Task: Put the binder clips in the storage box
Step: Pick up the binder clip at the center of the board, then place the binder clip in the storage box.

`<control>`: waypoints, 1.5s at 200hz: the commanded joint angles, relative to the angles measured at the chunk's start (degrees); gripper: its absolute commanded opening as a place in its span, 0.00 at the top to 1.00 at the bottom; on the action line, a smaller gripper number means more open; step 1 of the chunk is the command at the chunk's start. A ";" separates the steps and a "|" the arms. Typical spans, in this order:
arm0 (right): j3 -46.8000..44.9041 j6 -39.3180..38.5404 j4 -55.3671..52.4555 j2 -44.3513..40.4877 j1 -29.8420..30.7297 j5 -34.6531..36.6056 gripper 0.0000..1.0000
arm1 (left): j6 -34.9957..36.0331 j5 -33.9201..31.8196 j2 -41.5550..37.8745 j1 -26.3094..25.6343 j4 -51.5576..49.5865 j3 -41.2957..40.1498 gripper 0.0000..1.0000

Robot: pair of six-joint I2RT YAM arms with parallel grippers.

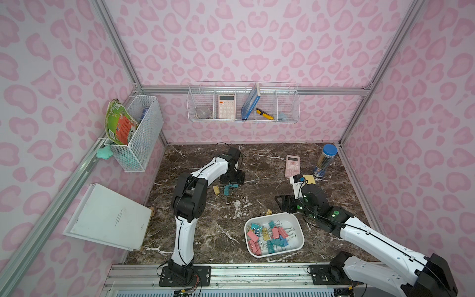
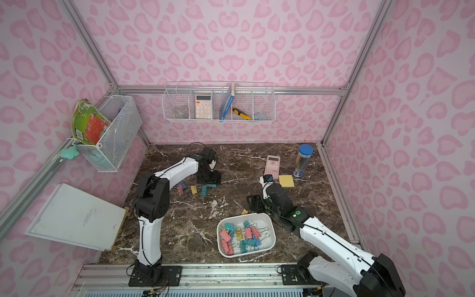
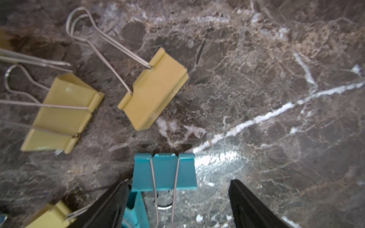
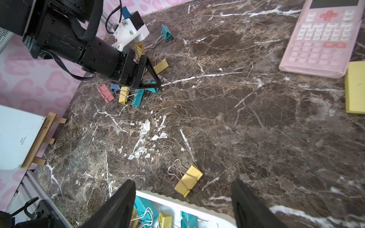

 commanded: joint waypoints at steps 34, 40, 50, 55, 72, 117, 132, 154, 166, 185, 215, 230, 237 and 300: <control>-0.10 -0.21 1.96 -0.18 -0.83 -1.87 0.22 | 1.16 -0.43 2.80 0.01 -2.51 0.59 0.23; -0.20 -0.16 1.89 -0.35 -0.80 -1.89 0.21 | 1.18 -0.24 2.93 0.01 -2.51 0.46 0.25; -0.34 0.21 1.58 -0.55 -0.86 -1.72 0.22 | 1.07 0.36 3.04 0.01 -2.48 0.41 0.29; -0.27 0.36 1.29 -0.69 -0.97 -1.70 0.22 | 0.91 0.76 2.97 0.01 -2.43 0.31 0.31; -0.27 0.75 0.92 -1.33 -1.03 -1.14 0.22 | 0.65 1.75 2.70 0.01 -2.31 0.00 0.37; -0.68 3.42 1.88 -5.43 -3.54 -0.73 0.21 | -0.77 2.65 -0.54 0.01 -1.07 -0.72 0.52; -1.46 4.14 2.36 -7.19 -5.85 -1.19 0.20 | -0.70 3.91 -3.17 -0.16 -1.21 -0.56 0.52; -3.69 6.07 4.53 -8.48 -12.51 -5.44 0.11 | -0.53 5.15 -9.57 -1.11 -2.67 0.45 0.52; -5.44 7.68 6.71 -8.01 -17.86 -11.04 0.06 | -0.87 5.90 -13.96 -1.85 -3.53 1.21 0.52; -8.59 11.05 11.27 -5.70 -26.91 -21.24 0.02 | -2.28 7.12 -21.17 -4.51 -4.67 2.02 0.54; -12.44 14.99 19.28 -1.65 -36.23 -32.63 0.02 | -2.92 1.14 -31.79 -17.73 -4.50 -2.23 0.54; -11.76 13.64 19.35 -0.98 -37.53 -33.52 0.02 | -4.49 -2.26 -35.31 -25.88 -3.04 -6.80 0.53; -11.08 13.07 18.89 -1.06 -37.71 -33.42 0.02 | -5.66 -4.44 -36.37 -29.61 -2.35 -9.13 0.53; -12.06 13.45 17.99 -11.03 -37.64 -30.90 0.02 | -14.61 -12.57 -33.88 -44.68 0.08 -18.81 0.52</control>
